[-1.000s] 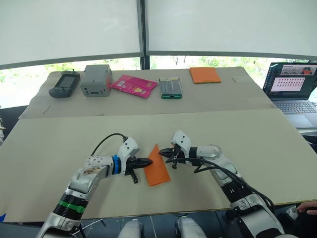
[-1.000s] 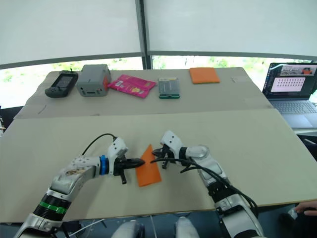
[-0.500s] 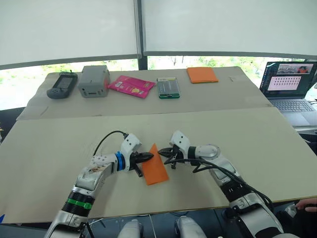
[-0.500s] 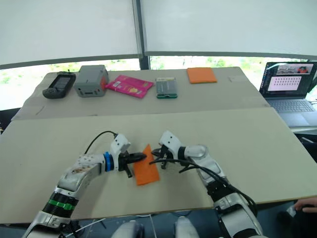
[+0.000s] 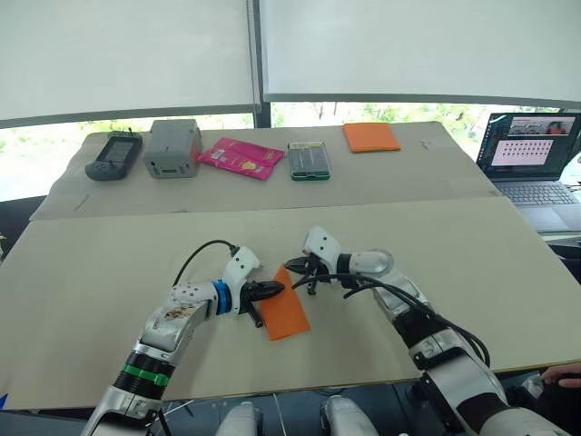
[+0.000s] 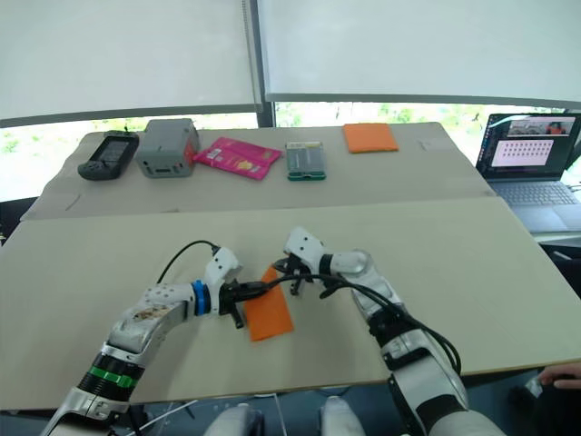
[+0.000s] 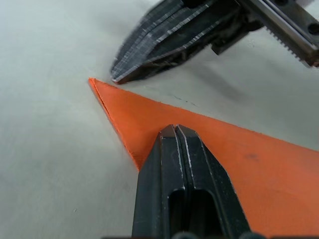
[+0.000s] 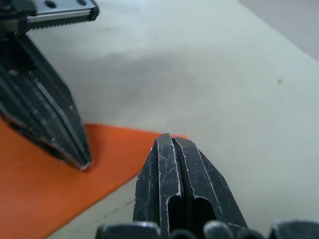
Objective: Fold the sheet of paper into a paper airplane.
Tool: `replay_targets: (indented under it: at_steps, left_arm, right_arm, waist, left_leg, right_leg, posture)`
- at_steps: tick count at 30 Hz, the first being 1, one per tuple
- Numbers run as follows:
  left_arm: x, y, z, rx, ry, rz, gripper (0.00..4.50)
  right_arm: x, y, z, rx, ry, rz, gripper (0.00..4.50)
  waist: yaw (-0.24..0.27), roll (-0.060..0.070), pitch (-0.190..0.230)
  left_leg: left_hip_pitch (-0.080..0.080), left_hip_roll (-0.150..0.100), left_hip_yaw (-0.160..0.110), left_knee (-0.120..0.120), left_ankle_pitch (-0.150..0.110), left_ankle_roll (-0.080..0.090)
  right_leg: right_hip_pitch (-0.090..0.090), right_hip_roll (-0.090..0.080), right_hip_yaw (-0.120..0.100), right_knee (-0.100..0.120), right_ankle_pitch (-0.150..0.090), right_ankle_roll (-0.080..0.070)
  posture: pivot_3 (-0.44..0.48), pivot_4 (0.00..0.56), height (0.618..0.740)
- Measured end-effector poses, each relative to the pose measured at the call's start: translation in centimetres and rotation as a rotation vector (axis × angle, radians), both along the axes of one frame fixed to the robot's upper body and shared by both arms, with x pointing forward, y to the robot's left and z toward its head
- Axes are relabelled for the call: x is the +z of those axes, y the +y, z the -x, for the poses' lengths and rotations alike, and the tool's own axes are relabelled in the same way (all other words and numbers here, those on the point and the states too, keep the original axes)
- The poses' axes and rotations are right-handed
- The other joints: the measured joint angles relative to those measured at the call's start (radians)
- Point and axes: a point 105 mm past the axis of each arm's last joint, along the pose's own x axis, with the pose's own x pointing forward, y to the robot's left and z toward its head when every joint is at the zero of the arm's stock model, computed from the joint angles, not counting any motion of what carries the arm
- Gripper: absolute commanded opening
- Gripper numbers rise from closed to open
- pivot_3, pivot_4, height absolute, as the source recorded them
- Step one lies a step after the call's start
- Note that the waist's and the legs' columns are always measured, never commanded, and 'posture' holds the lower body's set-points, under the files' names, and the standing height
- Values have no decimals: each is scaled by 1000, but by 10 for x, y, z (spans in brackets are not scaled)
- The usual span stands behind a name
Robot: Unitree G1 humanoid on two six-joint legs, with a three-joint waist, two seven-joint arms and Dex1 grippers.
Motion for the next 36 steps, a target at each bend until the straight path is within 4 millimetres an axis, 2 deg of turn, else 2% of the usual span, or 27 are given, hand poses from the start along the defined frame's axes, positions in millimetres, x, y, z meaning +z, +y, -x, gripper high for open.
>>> replay_targets:
  at_steps: [5,8,11,15,17,25,30,36]
  left_arm:
    - [0,0,0,-3,2,2,18]
    - [0,0,-2,0,1,1,18]
    - [0,2,-2,-3,5,2,18]
    - [0,4,-4,-12,7,1,18]
    - [0,5,-7,-14,11,-1,18]
    - [1,4,-14,-39,17,-5,18]
    - [1,1,-15,-52,20,-10,18]
    - [1,1,-14,-62,20,-8,18]
  right_arm:
    - [-8,3,3,48,16,22,0]
    - [-10,-3,6,64,21,35,0]
    - [-14,-10,16,89,25,39,0]
    - [-18,-22,38,142,48,41,0]
    - [-20,-25,47,167,65,59,0]
    - [-21,-26,68,236,60,130,0]
    - [-15,-24,61,204,34,128,0]
    - [0,-20,40,181,-24,153,0]
  waist:
    - [0,0,0]
    - [1,0,0]
    - [2,1,-1]
    - [2,1,-2]
    - [1,1,-2]
    - [2,1,-2]
    - [1,0,-2]
    - [3,0,-2]
  left_leg:
    - [0,0,0,0,0,0]
    - [1,0,0,0,0,0]
    - [2,0,-1,0,0,0]
    - [2,0,-1,0,0,0]
    - [3,-1,0,0,0,0]
    - [7,1,1,0,0,0]
    - [6,1,1,0,0,0]
    - [2,1,0,0,0,0]
  right_leg:
    - [0,-1,0,0,0,0]
    - [1,-1,0,0,0,0]
    - [2,-1,0,0,0,0]
    - [2,-1,0,0,0,1]
    - [2,-1,0,0,-3,5]
    - [5,2,0,0,-4,7]
    - [4,2,0,0,-4,7]
    - [1,2,0,0,-3,5]
  posture:
    - [0,150,740]
    - [0,150,740]
    - [0,150,740]
    - [0,150,740]
    - [0,150,740]
    - [0,150,740]
    - [0,150,740]
    - [0,150,740]
